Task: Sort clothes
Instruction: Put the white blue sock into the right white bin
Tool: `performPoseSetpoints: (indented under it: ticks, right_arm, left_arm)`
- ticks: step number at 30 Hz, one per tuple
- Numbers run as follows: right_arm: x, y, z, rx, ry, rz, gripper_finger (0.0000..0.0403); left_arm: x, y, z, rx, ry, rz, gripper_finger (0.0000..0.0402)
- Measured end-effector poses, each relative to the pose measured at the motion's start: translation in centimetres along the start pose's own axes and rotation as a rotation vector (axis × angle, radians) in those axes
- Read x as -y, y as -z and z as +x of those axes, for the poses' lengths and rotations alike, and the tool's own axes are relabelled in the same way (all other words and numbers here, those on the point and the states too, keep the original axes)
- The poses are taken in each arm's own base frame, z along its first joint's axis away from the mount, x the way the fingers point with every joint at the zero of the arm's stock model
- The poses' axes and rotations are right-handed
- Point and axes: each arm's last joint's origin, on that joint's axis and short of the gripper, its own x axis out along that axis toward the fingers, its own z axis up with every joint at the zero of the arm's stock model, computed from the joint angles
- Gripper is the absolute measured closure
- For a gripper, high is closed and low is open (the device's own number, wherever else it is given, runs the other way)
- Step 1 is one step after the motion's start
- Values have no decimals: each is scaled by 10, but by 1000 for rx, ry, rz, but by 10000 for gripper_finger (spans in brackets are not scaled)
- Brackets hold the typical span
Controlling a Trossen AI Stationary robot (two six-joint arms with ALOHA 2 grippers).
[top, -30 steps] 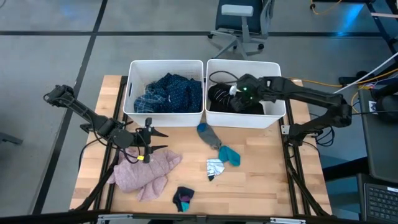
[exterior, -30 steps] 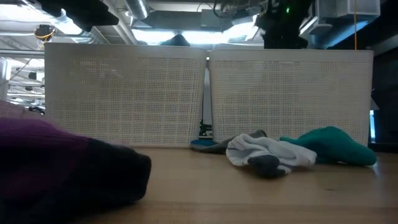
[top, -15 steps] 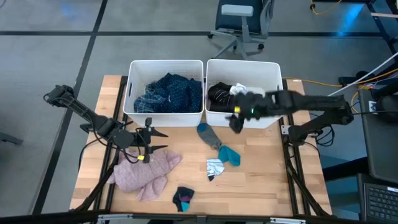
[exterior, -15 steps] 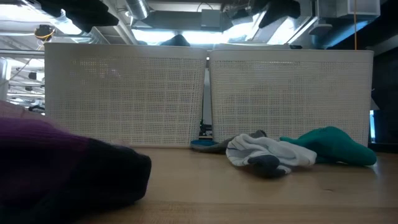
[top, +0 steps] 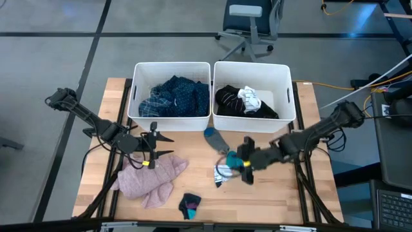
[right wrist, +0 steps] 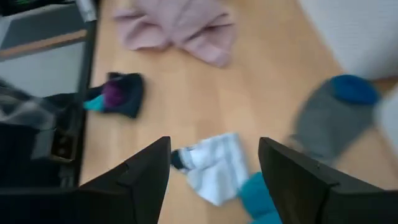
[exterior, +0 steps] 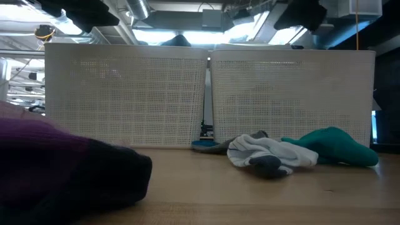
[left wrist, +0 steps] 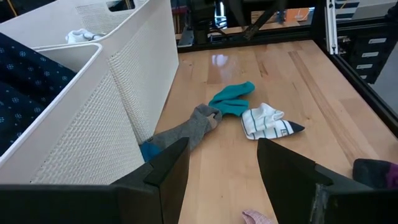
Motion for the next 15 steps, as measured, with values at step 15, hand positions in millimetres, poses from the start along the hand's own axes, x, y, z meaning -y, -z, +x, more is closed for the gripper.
performPoseSetpoints:
  ticks: [15]
  right_arm:
    - [-15, 55, 77, 67, -6, -96, 159]
  left_arm:
    - [0, 0, 0, 4, 0, 9, 222]
